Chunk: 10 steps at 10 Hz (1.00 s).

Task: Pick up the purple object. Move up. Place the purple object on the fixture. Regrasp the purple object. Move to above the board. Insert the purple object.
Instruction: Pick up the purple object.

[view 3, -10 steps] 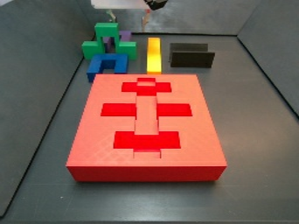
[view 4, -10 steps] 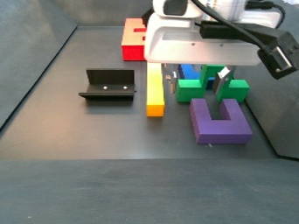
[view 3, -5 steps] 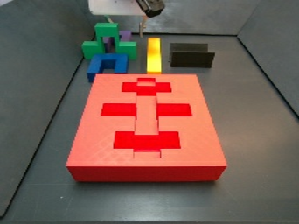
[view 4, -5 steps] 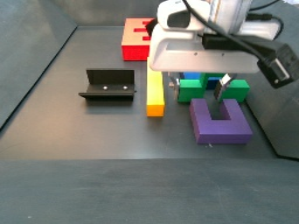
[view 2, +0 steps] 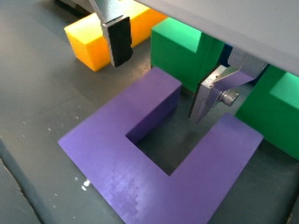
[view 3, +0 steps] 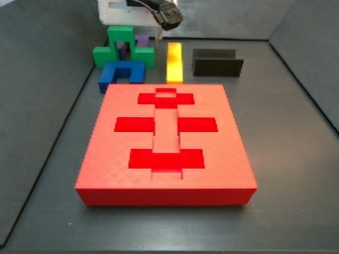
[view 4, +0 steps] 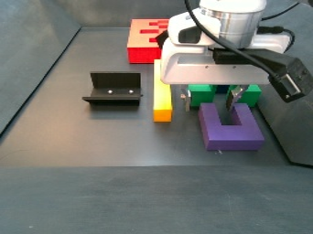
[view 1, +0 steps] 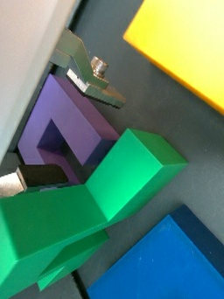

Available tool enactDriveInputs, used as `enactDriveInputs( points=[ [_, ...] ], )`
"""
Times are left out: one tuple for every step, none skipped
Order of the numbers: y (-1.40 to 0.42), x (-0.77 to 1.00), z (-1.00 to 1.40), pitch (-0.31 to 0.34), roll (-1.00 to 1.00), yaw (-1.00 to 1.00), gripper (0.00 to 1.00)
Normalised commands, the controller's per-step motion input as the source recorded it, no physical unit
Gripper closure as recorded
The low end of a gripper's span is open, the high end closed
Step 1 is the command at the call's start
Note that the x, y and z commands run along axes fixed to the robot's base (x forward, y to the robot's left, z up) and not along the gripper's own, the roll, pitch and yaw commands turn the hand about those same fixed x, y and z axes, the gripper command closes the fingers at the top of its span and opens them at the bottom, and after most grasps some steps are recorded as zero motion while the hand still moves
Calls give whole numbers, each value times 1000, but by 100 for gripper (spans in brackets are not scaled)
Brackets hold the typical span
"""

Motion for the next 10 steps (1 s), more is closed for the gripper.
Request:
enactDriveInputs(
  points=[
    [46, -40, -240, -50, 0, 0, 0],
    [120, -34, -191, -31, 0, 0, 0],
    [129, 0, -180, -19, 0, 0, 0],
    [80, 0, -154, -23, 0, 0, 0],
    [11, 0, -57, -24, 0, 0, 0],
    [0, 0, -17, -46, -1, -20, 0],
    [0, 0, -43, -57, 0, -11, 0],
    [0, 0, -57, -74, -3, -20, 0],
    [0, 0, -54, -91, -10, -23, 0],
    [0, 0, -63, -90, 0, -11, 0]
  ],
)
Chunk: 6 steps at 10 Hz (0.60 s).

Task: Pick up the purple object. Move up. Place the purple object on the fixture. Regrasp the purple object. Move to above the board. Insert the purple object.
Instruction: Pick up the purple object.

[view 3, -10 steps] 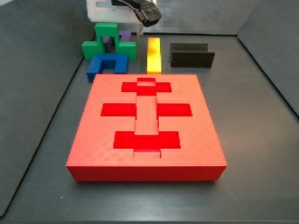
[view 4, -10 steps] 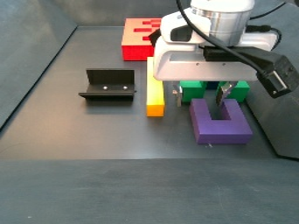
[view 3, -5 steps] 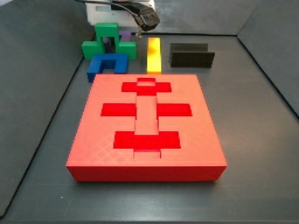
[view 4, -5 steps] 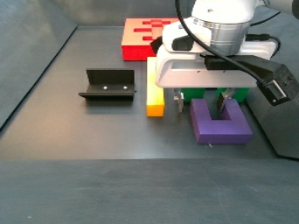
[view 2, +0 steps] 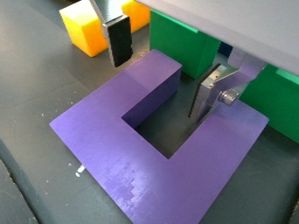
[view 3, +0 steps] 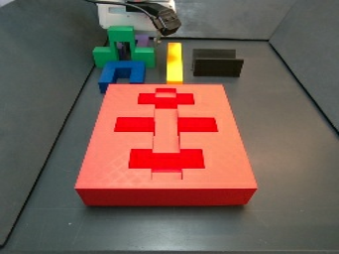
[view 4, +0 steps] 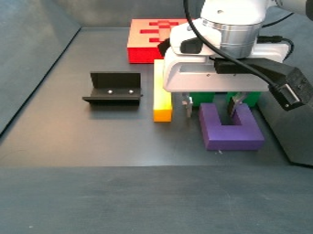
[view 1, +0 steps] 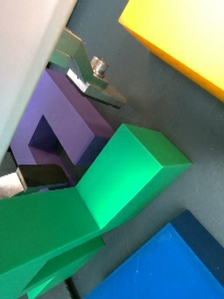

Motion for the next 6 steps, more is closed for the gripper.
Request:
enactDriveInputs(
  points=[
    [0, 0, -71, -100, 0, 0, 0],
    [0, 0, 0, -53, 0, 0, 0],
    [0, 0, 0, -6, 0, 0, 0],
    [0, -20, 0, 0, 0, 0, 0],
    [0, 0, 0, 0, 0, 0, 0],
    [0, 0, 0, 0, 0, 0, 100]
  ],
)
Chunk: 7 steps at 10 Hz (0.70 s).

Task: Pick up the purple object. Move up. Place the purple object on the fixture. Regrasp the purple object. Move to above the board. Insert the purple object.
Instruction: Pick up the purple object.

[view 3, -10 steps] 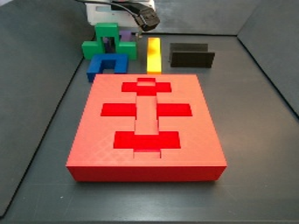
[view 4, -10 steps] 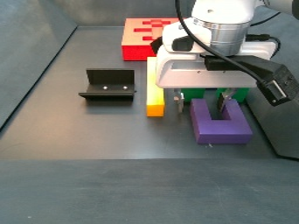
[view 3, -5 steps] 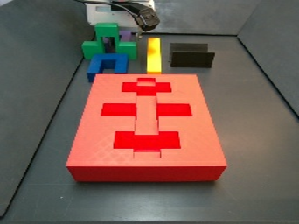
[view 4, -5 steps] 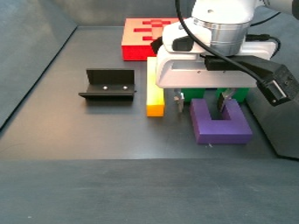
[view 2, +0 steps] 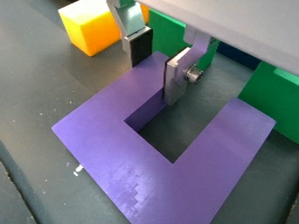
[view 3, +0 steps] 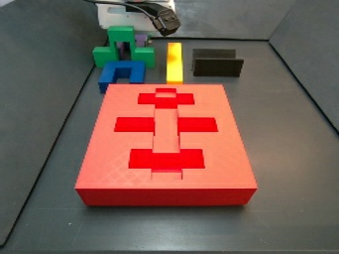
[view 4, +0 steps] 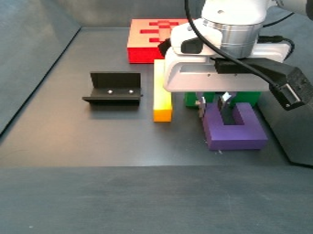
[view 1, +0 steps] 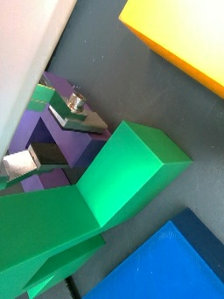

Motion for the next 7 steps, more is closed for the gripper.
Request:
enactDriveInputs(
  points=[
    [0, 0, 0, 0, 0, 0, 100],
    [0, 0, 0, 0, 0, 0, 100],
    [0, 0, 0, 0, 0, 0, 100],
    [0, 0, 0, 0, 0, 0, 100],
    [0, 0, 0, 0, 0, 0, 100],
    [0, 0, 0, 0, 0, 0, 100],
    [0, 0, 0, 0, 0, 0, 100]
  ],
)
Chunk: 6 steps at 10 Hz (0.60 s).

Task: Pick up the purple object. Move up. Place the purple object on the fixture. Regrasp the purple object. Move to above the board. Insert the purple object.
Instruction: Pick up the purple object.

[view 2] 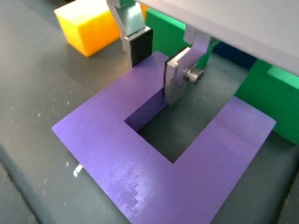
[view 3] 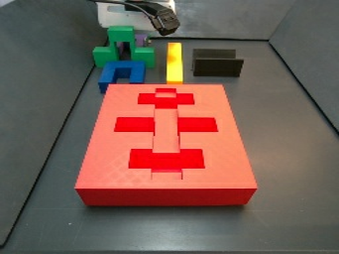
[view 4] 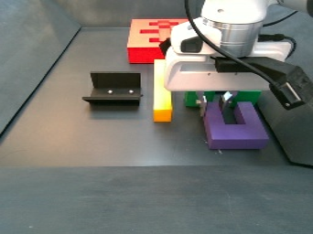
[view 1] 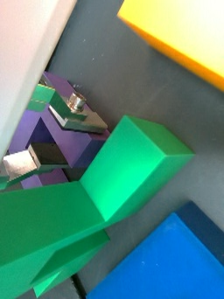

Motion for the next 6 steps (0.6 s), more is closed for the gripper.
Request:
enactDriveInputs(
  points=[
    [0, 0, 0, 0, 0, 0, 100],
    [0, 0, 0, 0, 0, 0, 100],
    [0, 0, 0, 0, 0, 0, 100],
    [0, 0, 0, 0, 0, 0, 100],
    [0, 0, 0, 0, 0, 0, 100],
    [0, 0, 0, 0, 0, 0, 100]
  ],
)
